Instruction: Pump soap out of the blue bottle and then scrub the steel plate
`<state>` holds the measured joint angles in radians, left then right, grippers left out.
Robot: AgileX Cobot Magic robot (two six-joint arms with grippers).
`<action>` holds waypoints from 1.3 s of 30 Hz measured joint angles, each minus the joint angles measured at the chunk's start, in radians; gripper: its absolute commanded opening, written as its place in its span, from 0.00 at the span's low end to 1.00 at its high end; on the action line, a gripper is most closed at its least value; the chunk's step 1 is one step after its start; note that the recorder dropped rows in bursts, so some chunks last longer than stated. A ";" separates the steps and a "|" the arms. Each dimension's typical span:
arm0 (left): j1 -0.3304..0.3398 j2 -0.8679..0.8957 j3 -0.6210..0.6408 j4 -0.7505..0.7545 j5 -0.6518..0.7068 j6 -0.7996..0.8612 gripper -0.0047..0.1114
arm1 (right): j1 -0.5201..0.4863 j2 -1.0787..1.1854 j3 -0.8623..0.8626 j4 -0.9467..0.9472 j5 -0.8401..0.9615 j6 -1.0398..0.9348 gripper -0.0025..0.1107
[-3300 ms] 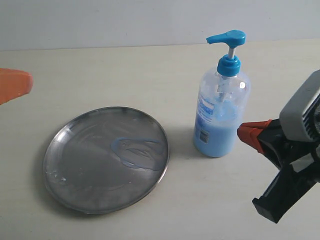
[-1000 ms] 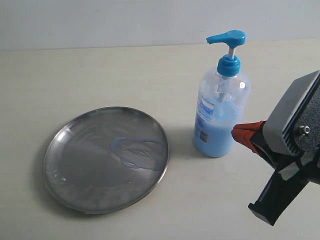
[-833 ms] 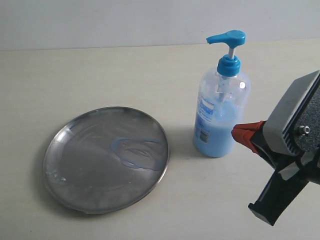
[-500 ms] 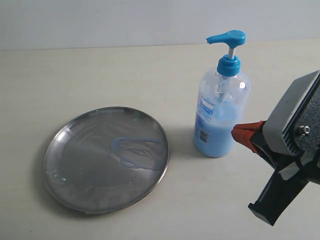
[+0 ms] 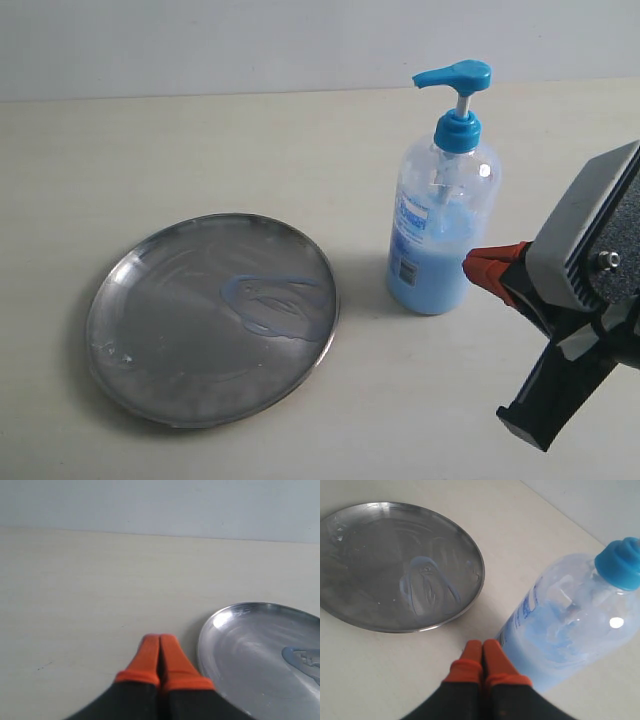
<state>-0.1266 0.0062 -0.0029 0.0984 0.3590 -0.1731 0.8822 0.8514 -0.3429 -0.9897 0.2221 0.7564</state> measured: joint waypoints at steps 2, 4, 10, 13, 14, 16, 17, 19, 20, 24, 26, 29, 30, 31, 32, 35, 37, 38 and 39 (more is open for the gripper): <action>0.000 0.000 0.000 0.000 0.000 0.000 0.04 | 0.000 0.000 0.000 0.000 0.000 0.000 0.02; 0.000 0.000 0.000 0.000 0.000 0.000 0.04 | 0.000 0.000 0.000 0.000 0.000 0.002 0.02; 0.000 0.000 0.000 0.000 0.000 0.000 0.04 | 0.000 0.000 0.000 0.000 0.000 0.002 0.02; 0.000 0.000 0.000 0.000 0.000 0.000 0.04 | 0.000 0.000 0.000 0.000 0.000 0.002 0.02; 0.000 0.000 0.000 0.000 0.000 0.000 0.04 | 0.000 0.000 0.000 0.000 0.000 0.002 0.02; 0.000 0.000 0.000 0.000 0.000 0.000 0.04 | 0.000 0.000 0.000 0.000 0.000 0.002 0.02; 0.000 0.000 0.000 0.000 0.000 0.000 0.04 | 0.000 0.000 0.000 0.000 0.000 0.002 0.02; 0.000 0.000 0.000 0.000 0.000 0.000 0.04 | 0.000 0.000 0.000 0.000 0.000 0.002 0.02; 0.000 0.000 0.000 0.000 0.000 0.000 0.04 | 0.000 0.000 0.000 0.000 0.000 0.002 0.02; 0.000 0.000 0.000 0.000 0.002 0.000 0.04 | 0.000 0.000 0.000 0.000 0.000 0.002 0.02; 0.000 0.000 0.000 0.000 0.002 0.000 0.04 | 0.000 0.000 0.000 0.000 0.000 0.002 0.02; 0.000 0.000 0.000 0.000 0.006 0.000 0.04 | 0.000 0.000 0.000 0.000 -0.004 0.002 0.02; 0.000 0.000 0.000 0.000 0.006 0.000 0.04 | 0.000 0.000 0.000 0.000 -0.012 0.002 0.02; 0.000 0.000 0.000 0.000 0.006 0.000 0.04 | 0.000 0.000 0.000 0.000 -0.016 0.002 0.02; 0.000 0.000 0.000 0.000 0.006 0.000 0.04 | 0.000 0.000 0.000 0.000 -0.023 0.002 0.02; 0.000 0.000 0.000 0.000 0.006 0.000 0.04 | 0.000 -0.012 0.000 0.036 -0.034 -0.005 0.02; 0.000 0.000 0.000 0.000 0.006 0.000 0.04 | 0.000 -0.035 0.000 0.113 -0.034 -0.050 0.02; 0.000 0.000 0.000 0.000 0.006 0.000 0.04 | 0.000 -0.051 0.000 0.172 -0.034 -0.102 0.02; 0.000 0.000 0.000 0.000 0.006 0.000 0.04 | 0.000 -0.069 0.000 0.240 -0.034 -0.170 0.02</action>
<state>-0.1266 0.0062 -0.0029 0.0984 0.3648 -0.1731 0.8822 0.7827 -0.3429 -0.7498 0.1883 0.5864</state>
